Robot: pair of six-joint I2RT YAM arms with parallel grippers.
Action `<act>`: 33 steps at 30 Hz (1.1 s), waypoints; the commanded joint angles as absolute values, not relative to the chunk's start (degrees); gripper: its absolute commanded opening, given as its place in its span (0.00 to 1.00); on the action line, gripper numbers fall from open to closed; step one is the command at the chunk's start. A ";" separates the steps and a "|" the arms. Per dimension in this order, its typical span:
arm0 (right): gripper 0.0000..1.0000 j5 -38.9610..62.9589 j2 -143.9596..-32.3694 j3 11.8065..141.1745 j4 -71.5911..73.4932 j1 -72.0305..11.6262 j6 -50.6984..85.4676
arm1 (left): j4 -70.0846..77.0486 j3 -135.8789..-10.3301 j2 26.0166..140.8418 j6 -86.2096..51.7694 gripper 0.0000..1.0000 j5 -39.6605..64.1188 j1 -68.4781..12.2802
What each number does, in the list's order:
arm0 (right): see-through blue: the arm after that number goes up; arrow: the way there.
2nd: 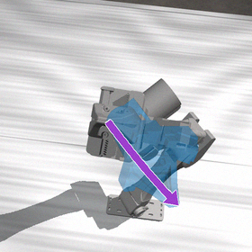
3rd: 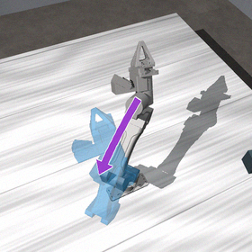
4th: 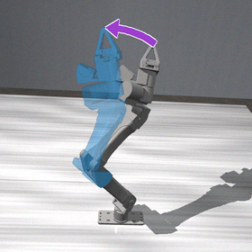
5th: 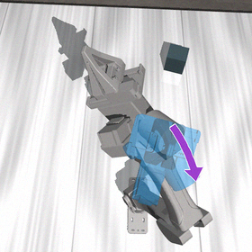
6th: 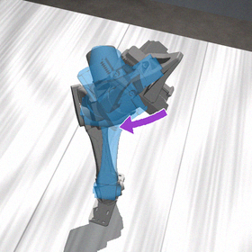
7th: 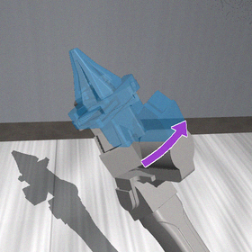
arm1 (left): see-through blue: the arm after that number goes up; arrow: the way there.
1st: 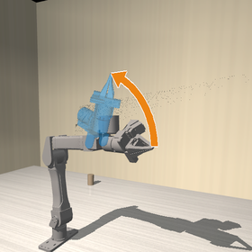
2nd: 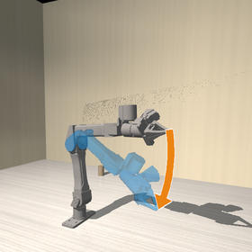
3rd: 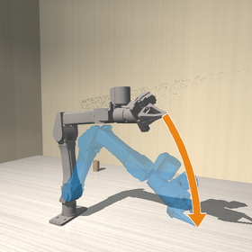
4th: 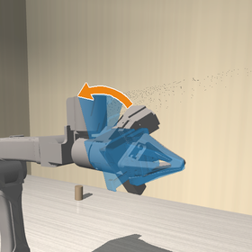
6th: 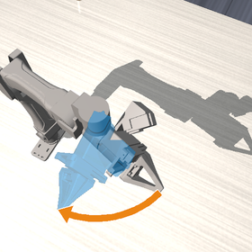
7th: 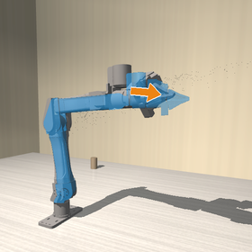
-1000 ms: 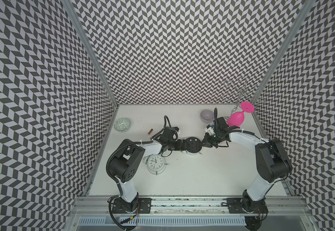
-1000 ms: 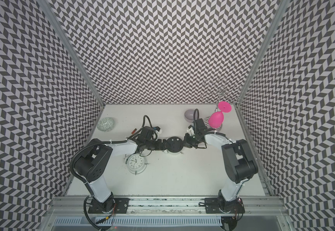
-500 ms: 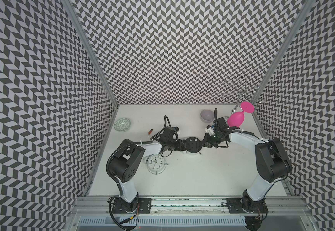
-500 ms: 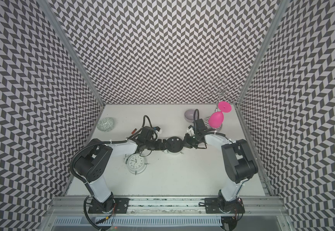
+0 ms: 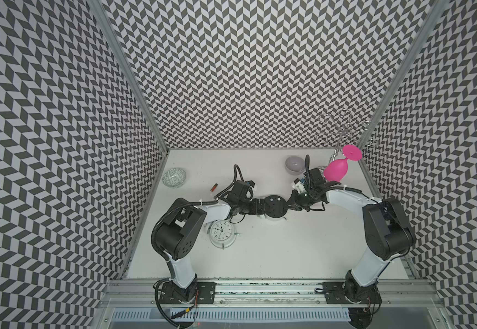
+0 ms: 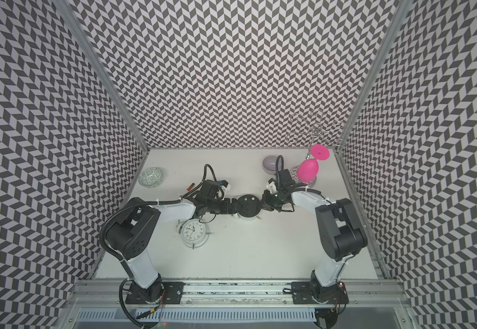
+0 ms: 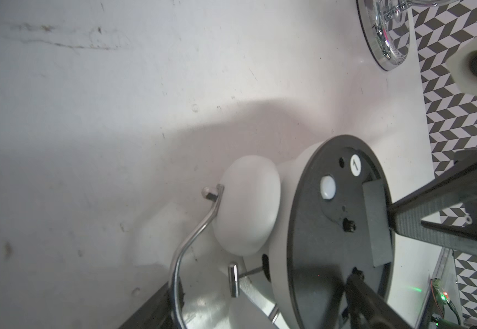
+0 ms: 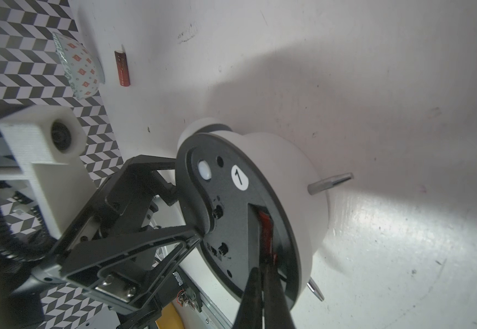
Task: Insert the battery into the alarm
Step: Install the cover on the alarm.
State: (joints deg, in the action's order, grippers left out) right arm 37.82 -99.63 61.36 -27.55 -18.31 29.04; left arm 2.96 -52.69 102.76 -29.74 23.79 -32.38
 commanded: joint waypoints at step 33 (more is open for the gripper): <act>0.37 32.95 -96.42 63.60 -30.11 -18.30 28.58 | 2.55 -52.91 104.26 -30.06 0.88 23.38 -32.83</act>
